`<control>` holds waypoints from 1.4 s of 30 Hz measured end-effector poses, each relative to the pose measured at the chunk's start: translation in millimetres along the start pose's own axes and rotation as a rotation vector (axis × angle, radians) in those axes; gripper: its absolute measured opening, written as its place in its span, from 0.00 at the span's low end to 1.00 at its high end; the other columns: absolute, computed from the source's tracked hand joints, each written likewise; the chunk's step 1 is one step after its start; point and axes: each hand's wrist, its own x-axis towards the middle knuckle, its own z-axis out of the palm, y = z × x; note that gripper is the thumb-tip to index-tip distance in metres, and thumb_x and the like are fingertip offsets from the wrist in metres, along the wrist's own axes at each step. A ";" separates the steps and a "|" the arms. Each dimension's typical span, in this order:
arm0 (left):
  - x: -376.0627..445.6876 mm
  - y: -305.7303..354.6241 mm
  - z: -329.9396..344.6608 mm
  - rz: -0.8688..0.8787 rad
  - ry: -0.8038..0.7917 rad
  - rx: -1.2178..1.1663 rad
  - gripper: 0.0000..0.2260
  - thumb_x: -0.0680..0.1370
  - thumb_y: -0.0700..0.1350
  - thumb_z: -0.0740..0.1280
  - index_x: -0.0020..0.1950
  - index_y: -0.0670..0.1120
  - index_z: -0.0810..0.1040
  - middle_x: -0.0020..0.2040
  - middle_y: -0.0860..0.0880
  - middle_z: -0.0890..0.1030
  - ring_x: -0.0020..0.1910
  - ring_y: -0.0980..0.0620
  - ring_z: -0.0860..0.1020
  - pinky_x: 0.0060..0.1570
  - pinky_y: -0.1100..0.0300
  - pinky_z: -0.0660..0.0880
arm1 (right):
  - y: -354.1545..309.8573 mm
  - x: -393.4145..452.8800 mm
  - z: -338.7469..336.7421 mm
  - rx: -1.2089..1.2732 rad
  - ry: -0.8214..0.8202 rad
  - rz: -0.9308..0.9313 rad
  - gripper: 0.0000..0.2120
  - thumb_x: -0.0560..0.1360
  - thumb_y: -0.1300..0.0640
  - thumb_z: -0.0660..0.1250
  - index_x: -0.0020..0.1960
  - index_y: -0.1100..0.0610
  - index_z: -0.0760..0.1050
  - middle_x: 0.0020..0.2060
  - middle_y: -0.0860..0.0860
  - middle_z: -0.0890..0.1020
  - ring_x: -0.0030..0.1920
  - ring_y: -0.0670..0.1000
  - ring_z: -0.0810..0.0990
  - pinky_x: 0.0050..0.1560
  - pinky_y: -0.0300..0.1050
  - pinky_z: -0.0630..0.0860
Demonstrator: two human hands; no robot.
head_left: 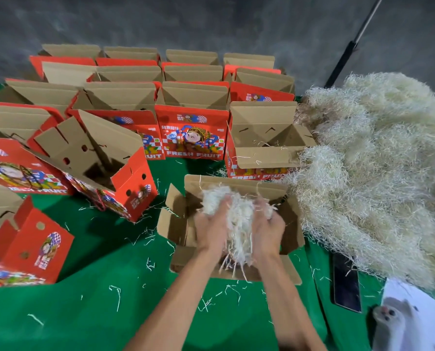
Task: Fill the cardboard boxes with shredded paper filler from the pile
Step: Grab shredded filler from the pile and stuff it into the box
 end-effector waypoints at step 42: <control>44.2 12.4 -56.6 -0.152 0.129 0.038 0.13 0.85 0.47 0.56 0.62 0.43 0.76 0.42 0.49 0.75 0.36 0.54 0.72 0.44 0.57 0.70 | -24.6 44.9 -48.8 0.179 0.287 0.093 0.14 0.78 0.68 0.55 0.38 0.54 0.66 0.31 0.48 0.69 0.30 0.46 0.66 0.29 0.38 0.64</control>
